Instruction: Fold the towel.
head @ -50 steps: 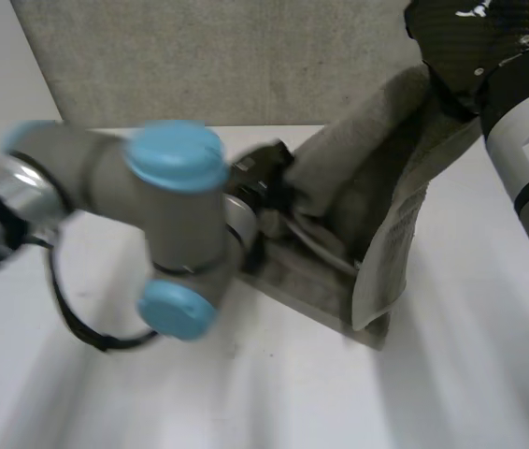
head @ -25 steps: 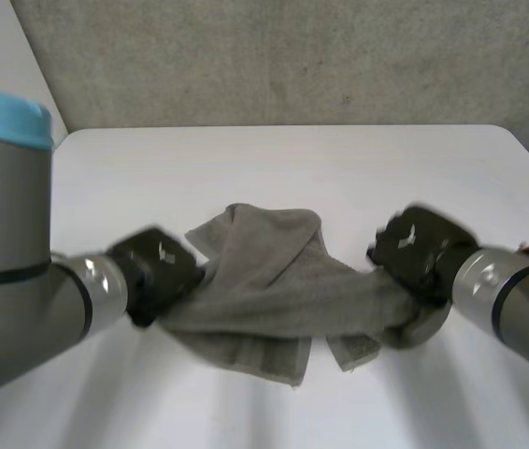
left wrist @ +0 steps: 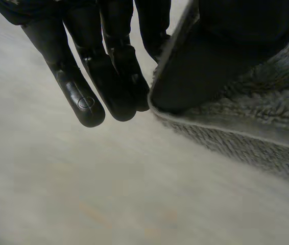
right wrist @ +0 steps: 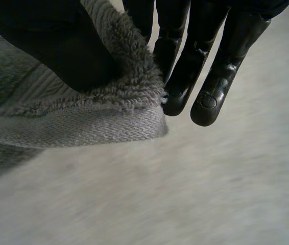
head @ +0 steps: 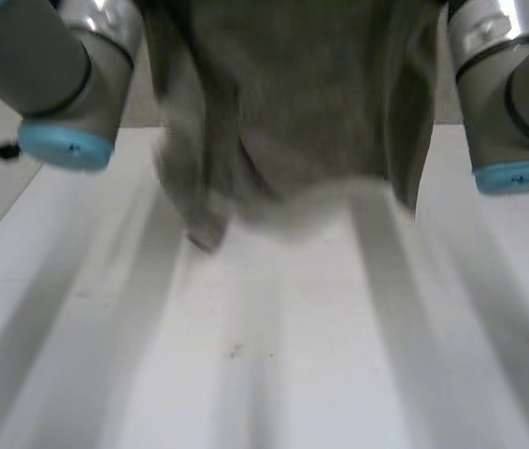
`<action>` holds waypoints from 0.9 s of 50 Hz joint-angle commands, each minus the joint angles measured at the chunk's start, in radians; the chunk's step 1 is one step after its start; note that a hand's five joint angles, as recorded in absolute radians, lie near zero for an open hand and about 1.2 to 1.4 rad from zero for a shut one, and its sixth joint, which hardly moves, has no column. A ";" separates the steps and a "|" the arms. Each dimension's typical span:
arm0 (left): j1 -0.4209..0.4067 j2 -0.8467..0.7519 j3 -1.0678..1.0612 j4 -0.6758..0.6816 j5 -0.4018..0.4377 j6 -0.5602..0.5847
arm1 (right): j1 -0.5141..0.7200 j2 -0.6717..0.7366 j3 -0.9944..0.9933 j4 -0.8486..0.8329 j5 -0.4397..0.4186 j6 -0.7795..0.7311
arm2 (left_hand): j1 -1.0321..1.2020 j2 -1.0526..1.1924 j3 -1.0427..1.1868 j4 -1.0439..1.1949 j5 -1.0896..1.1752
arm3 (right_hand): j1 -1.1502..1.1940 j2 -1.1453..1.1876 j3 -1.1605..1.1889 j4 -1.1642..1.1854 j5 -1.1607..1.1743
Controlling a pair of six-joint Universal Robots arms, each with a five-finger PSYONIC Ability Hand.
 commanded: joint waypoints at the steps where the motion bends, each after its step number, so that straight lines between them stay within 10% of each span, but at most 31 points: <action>1: 0.008 0.154 -0.304 0.200 0.018 -0.060 | -0.007 -0.049 0.122 -0.048 -0.009 -0.004 | 0.197 0.179 0.180 0.178 0.179 | 0.435 0.213 0.205 0.199 0.226; 19: 0.005 0.119 -1.124 0.189 0.108 -0.057 | -0.046 0.020 0.660 0.153 -0.126 -0.010 | 0.197 0.179 0.180 0.178 0.179 | 0.435 0.213 0.205 0.199 0.226; 45: 0.068 0.258 -1.227 0.181 0.132 -0.141 | -0.347 -0.098 0.872 0.196 -0.196 0.062 | -0.642 -0.660 -0.659 -0.661 -0.660 | 0.435 0.213 0.205 0.199 0.226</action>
